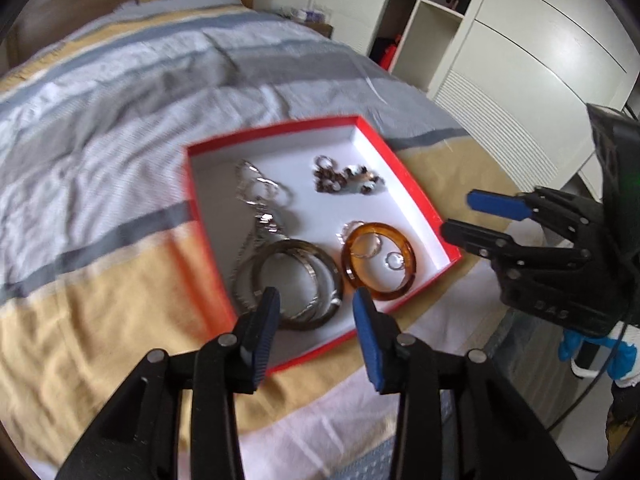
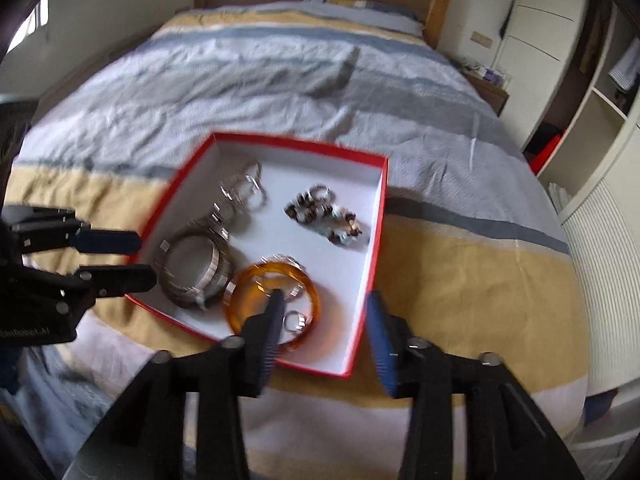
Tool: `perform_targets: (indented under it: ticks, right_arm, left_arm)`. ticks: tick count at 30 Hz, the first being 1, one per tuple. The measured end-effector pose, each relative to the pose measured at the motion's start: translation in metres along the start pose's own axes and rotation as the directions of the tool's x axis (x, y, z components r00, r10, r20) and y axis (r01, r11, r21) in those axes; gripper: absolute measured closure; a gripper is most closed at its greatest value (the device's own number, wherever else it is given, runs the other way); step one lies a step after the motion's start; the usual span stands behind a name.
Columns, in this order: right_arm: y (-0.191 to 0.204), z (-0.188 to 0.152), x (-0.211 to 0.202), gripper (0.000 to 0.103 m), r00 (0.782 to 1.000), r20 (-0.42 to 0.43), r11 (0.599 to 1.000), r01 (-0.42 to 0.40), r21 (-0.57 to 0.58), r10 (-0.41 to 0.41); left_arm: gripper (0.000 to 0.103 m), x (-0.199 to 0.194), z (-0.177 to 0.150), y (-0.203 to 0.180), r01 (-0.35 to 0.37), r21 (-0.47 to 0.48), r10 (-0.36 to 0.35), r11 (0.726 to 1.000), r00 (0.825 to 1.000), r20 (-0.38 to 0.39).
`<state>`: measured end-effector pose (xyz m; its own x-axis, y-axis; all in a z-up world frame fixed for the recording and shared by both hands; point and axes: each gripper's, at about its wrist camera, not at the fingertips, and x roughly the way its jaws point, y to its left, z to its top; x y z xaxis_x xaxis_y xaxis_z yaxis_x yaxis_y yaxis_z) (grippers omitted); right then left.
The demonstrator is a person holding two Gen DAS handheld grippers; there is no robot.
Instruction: Organize jewelry
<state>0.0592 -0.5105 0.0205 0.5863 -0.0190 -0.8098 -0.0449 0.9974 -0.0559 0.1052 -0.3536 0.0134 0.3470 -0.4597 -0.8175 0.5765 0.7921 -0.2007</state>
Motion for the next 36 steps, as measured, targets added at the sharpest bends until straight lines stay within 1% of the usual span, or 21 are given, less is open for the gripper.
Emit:
perform_targets:
  ticks: [2,6,9,13,15,17,18,19,23,26,27,29,31,33,34,36]
  right_arm:
    - [0.008,-0.001,-0.010,0.054,1.000,0.014,1.000,-0.009,0.013,0.009]
    - [0.034,-0.004,-0.030,0.047,0.998,0.046,0.999,-0.032,0.030,0.030]
    - [0.051,-0.008,-0.040,0.045,0.997,0.059,0.998,-0.048,0.040,0.045]
    - [0.074,-0.015,-0.053,0.044,0.996,0.070,0.997,-0.064,0.054,0.060]
    - [0.088,-0.018,-0.059,0.042,0.995,0.077,0.996,-0.069,0.058,0.064]
    - [0.100,-0.019,-0.065,0.040,0.994,0.088,0.995,-0.074,0.061,0.069]
    - [0.106,-0.019,-0.069,0.040,0.993,0.094,0.995,-0.079,0.060,0.073]
    - [0.113,-0.020,-0.072,0.040,0.992,0.099,0.995,-0.083,0.057,0.077]
    - [0.136,-0.020,-0.087,0.027,0.988,0.131,0.995,-0.092,0.047,0.085]
    - [0.152,-0.020,-0.099,0.022,0.984,0.153,0.995,-0.097,0.039,0.090]
    - [0.156,-0.021,-0.102,0.020,0.983,0.160,0.995,-0.095,0.041,0.087]
    - [0.163,-0.023,-0.107,0.019,0.982,0.171,0.995,-0.092,0.049,0.083]
    - [0.171,-0.027,-0.110,0.014,0.981,0.176,0.995,-0.088,0.054,0.077]
    - [0.176,-0.029,-0.112,0.006,0.981,0.180,0.995,-0.083,0.056,0.072]
    - [0.179,-0.030,-0.113,0.005,0.981,0.181,0.995,-0.081,0.057,0.069]
    - [0.183,-0.033,-0.113,0.001,0.982,0.181,0.995,-0.075,0.065,0.062]
  left_arm:
    - [0.066,-0.021,-0.008,0.003,-0.043,-0.002,0.043,0.999,0.999,0.023]
    - [0.065,-0.053,-0.022,0.012,-0.098,-0.027,0.099,0.995,0.994,0.055]
    - [0.064,-0.075,-0.036,0.022,-0.151,-0.050,0.154,0.987,0.985,0.074]
    - [0.063,-0.099,-0.057,0.035,-0.223,-0.082,0.230,0.971,0.968,0.096]
    - [0.061,-0.110,-0.066,0.042,-0.247,-0.100,0.257,0.964,0.960,0.107]
    - [0.058,-0.123,-0.076,0.048,-0.273,-0.116,0.287,0.955,0.950,0.124]
    - [0.058,-0.128,-0.079,0.049,-0.282,-0.119,0.297,0.952,0.946,0.132]
    - [0.058,-0.137,-0.084,0.052,-0.299,-0.126,0.315,0.946,0.938,0.144]
    - [0.057,-0.161,-0.097,0.059,-0.334,-0.157,0.359,0.929,0.917,0.176]
    - [0.057,-0.176,-0.105,0.065,-0.374,-0.175,0.404,0.911,0.895,0.191]
    - [0.057,-0.181,-0.108,0.066,-0.381,-0.180,0.413,0.907,0.889,0.197]
    - [0.057,-0.189,-0.114,0.069,-0.386,-0.196,0.423,0.901,0.882,0.207]
    - [0.057,-0.197,-0.119,0.071,-0.406,-0.206,0.446,0.890,0.868,0.216]
    - [0.057,-0.202,-0.123,0.072,-0.420,-0.211,0.462,0.883,0.858,0.223]
    - [0.057,-0.206,-0.125,0.073,-0.426,-0.216,0.469,0.879,0.853,0.229]
    - [0.057,-0.211,-0.128,0.076,-0.427,-0.229,0.475,0.875,0.848,0.235]
